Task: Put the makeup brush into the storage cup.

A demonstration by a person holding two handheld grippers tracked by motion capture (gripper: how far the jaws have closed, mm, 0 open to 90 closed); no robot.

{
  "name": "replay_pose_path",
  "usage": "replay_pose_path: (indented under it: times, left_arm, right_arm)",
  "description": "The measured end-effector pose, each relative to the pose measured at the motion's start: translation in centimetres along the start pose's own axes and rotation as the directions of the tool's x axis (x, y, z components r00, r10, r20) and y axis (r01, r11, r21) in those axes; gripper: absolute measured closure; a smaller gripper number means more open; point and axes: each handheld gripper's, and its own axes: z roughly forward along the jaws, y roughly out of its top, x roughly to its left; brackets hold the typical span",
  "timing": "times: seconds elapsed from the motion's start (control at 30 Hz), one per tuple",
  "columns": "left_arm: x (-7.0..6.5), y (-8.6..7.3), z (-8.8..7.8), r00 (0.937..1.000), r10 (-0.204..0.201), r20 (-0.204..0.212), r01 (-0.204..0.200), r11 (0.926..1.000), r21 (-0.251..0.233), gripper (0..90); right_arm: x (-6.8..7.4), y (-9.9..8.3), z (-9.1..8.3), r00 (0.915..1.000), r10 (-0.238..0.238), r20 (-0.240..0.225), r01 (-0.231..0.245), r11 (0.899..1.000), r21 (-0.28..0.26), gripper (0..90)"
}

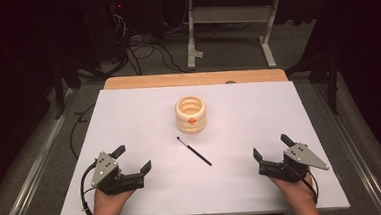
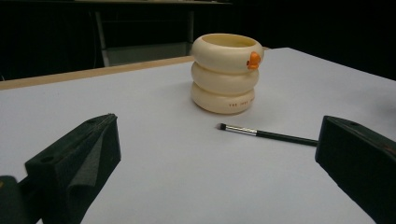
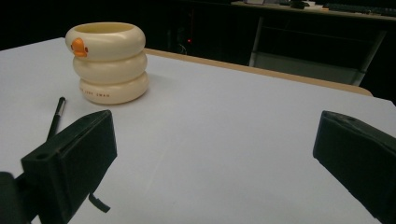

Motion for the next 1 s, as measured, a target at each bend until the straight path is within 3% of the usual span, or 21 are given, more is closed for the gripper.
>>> replay_pose_path:
  times: [0.3, 0.57, 1.0]
  left_arm:
    - [-0.05, -0.04, 0.09, 0.9997, -0.008, 0.022, 0.008, 1.0, 0.0, 0.7]
    - [-0.01, -0.06, 0.1, 0.9998, -0.008, 0.018, 0.008, 0.9999, -0.008, 0.7]
    - [0.08, 0.02, 0.06, 0.9999, -0.008, 0.013, 0.008, 1.0, 0.0, 1.3]
  right_arm:
    - [0.12, 0.02, 0.06, 0.9999, -0.008, -0.009, 0.008, 1.0, 0.001, 1.1]
    - [0.18, 0.05, 0.14, 0.9998, -0.01, -0.015, 0.011, 1.0, 0.013, 1.1]
    - [0.29, -0.14, 0.49, 0.9996, -0.027, -0.003, 0.027, 0.997, 0.075, 1.3]
